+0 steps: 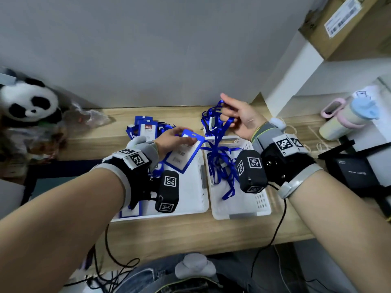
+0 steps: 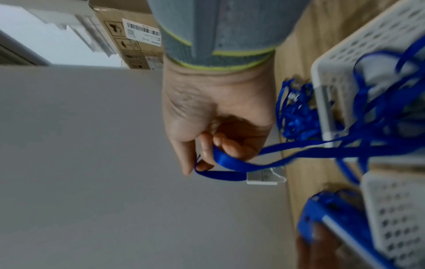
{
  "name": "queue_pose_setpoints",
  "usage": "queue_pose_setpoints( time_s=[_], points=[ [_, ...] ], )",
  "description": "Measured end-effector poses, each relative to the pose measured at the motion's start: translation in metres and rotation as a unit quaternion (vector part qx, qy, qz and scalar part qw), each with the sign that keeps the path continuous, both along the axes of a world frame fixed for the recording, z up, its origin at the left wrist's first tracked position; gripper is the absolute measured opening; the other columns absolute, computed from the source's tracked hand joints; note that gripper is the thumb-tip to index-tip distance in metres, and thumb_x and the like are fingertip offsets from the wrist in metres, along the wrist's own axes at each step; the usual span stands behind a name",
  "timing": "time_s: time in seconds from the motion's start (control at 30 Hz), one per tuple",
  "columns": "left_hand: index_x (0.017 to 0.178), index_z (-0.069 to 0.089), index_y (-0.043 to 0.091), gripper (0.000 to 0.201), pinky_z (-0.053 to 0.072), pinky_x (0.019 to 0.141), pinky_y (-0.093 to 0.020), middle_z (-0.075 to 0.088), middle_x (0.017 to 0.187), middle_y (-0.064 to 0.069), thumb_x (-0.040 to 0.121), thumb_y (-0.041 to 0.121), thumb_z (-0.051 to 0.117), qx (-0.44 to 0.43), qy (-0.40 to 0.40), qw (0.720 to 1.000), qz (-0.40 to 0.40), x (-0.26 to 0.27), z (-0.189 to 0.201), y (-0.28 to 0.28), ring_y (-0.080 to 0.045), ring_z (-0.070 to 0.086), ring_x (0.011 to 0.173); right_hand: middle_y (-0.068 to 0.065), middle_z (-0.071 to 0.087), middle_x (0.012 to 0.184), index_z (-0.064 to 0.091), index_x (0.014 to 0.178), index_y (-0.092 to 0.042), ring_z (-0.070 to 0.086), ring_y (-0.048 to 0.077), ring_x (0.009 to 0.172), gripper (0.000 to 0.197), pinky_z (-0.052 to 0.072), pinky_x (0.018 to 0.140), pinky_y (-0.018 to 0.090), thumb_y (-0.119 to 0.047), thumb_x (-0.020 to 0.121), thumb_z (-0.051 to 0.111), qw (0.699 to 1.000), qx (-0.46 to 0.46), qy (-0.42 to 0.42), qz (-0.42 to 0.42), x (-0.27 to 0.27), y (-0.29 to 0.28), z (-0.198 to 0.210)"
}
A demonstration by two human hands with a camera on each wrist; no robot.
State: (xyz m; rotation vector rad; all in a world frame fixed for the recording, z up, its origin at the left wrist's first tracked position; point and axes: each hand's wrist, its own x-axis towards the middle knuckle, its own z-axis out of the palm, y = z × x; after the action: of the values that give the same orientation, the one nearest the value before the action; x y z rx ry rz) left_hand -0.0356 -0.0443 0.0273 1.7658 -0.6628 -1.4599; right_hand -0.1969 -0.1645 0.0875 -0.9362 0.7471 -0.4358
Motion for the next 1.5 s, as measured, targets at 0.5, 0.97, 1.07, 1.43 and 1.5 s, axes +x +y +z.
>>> queue_pose_setpoints(
  time_s=[0.5,0.97,1.07,1.43,1.5],
  points=[
    [0.127,0.048,0.017,0.056,0.055,0.075,-0.035,0.069,0.102,-0.009,0.078,0.01,0.073,0.0,0.101,0.993,-0.061,0.014,0.009,0.014,-0.024,0.065,0.082,-0.011,0.031,0.044,0.051,0.066,-0.022,0.023,0.01,0.045,0.03,0.017,0.045,0.023,-0.043,0.086,0.06,0.937,-0.211,0.252,0.117,0.031,0.03,-0.014],
    [0.091,0.061,0.013,0.013,0.05,0.063,-0.023,0.068,0.082,-0.005,0.088,0.026,0.059,-0.031,0.07,0.994,-0.079,0.031,0.007,0.033,-0.014,0.062,0.067,0.007,0.057,0.093,0.056,0.125,-0.024,0.05,0.023,0.065,0.033,0.04,0.049,0.022,-0.012,0.096,0.045,0.856,-0.329,0.315,0.244,0.047,0.044,-0.02],
    [0.082,0.058,0.014,0.014,0.05,0.051,-0.018,0.066,0.076,-0.004,0.091,0.024,0.057,-0.032,0.064,0.994,-0.077,0.035,0.009,0.037,-0.009,0.062,0.056,0.008,0.041,0.138,0.043,0.138,-0.026,0.046,0.024,0.12,0.064,0.043,0.09,0.027,0.007,0.084,0.045,0.778,-0.464,0.342,0.252,0.049,0.042,-0.022],
    [0.094,0.066,0.018,0.013,0.048,0.048,-0.017,0.069,0.069,0.001,0.09,0.027,0.058,-0.013,0.047,0.996,-0.074,0.048,0.012,0.049,-0.006,0.061,0.051,0.013,0.068,0.087,0.073,0.101,-0.021,0.059,0.02,0.074,0.039,0.052,0.079,0.038,0.003,0.071,0.066,0.793,-0.471,0.233,0.308,0.068,0.052,-0.023],
    [0.093,0.066,0.017,0.012,0.048,0.048,-0.017,0.069,0.066,0.003,0.09,0.025,0.058,-0.009,0.054,0.995,-0.079,0.048,0.011,0.05,-0.006,0.061,0.051,0.012,0.067,0.083,0.073,0.102,-0.019,0.057,0.012,0.074,0.038,0.052,0.079,0.035,0.004,0.072,0.067,0.791,-0.462,0.232,0.328,0.068,0.053,-0.023]
  ],
)
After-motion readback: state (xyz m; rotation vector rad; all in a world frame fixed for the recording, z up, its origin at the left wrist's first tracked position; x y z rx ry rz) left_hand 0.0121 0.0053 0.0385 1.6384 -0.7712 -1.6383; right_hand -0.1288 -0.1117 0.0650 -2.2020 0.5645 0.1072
